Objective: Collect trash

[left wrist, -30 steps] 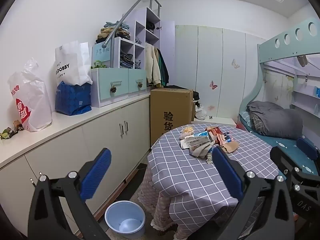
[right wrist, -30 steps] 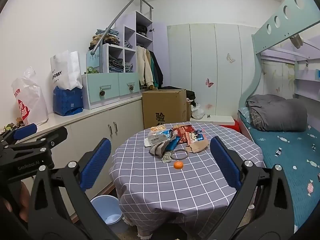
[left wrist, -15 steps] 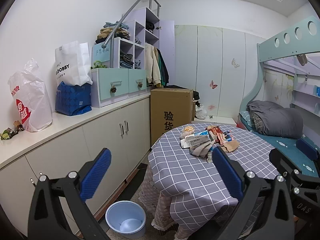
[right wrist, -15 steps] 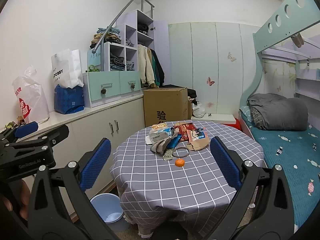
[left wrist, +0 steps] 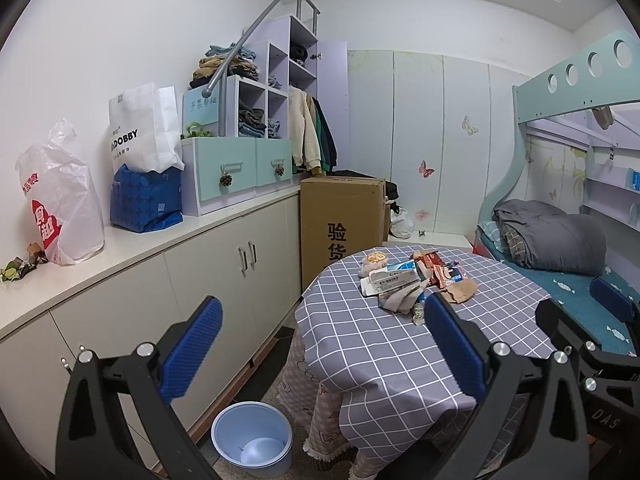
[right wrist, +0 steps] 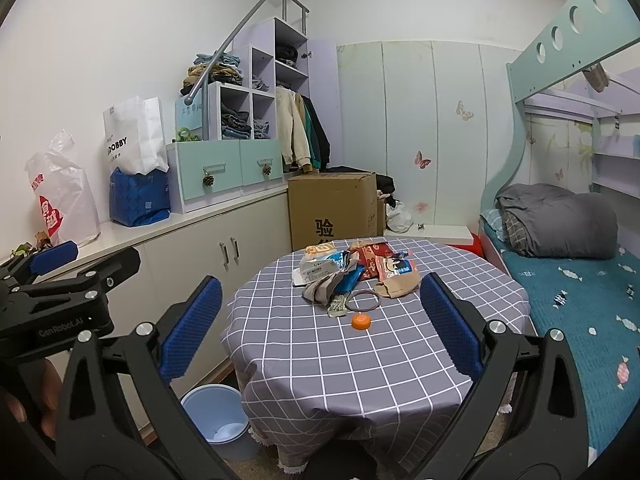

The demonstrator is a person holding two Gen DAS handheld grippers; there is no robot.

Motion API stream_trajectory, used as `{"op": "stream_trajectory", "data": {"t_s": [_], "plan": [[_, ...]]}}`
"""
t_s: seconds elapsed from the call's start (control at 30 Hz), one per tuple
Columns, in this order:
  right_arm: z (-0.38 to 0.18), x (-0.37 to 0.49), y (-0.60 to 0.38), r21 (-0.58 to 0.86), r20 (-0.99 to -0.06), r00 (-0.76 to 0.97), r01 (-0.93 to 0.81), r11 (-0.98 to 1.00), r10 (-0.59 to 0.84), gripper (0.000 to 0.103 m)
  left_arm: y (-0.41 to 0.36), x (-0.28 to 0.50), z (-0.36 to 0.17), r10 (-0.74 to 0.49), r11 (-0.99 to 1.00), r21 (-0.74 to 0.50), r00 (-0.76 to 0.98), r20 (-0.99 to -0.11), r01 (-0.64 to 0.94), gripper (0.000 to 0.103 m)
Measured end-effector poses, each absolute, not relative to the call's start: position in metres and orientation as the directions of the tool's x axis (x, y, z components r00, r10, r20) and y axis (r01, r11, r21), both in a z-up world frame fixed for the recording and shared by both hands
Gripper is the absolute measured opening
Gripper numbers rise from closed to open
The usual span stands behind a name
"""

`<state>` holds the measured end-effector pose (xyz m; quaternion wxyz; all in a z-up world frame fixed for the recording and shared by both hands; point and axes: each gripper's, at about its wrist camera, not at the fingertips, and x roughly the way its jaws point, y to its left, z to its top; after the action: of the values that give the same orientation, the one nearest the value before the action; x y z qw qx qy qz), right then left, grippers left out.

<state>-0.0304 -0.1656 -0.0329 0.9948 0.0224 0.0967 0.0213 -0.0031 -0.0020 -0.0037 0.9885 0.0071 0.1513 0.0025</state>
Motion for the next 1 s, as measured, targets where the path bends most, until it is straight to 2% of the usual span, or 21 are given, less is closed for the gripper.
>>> {"op": "stream_trajectory", "data": {"t_s": [1.0], "plan": [[-0.0316, -0.0292, -0.1604, 0.046, -0.206, 0.977, -0.049, 0.998, 0.058, 0.097, -0.0027, -0.0021, -0.005, 0.012, 1.0, 0.015, 0.953, -0.302, -0.007, 0.099]]}}
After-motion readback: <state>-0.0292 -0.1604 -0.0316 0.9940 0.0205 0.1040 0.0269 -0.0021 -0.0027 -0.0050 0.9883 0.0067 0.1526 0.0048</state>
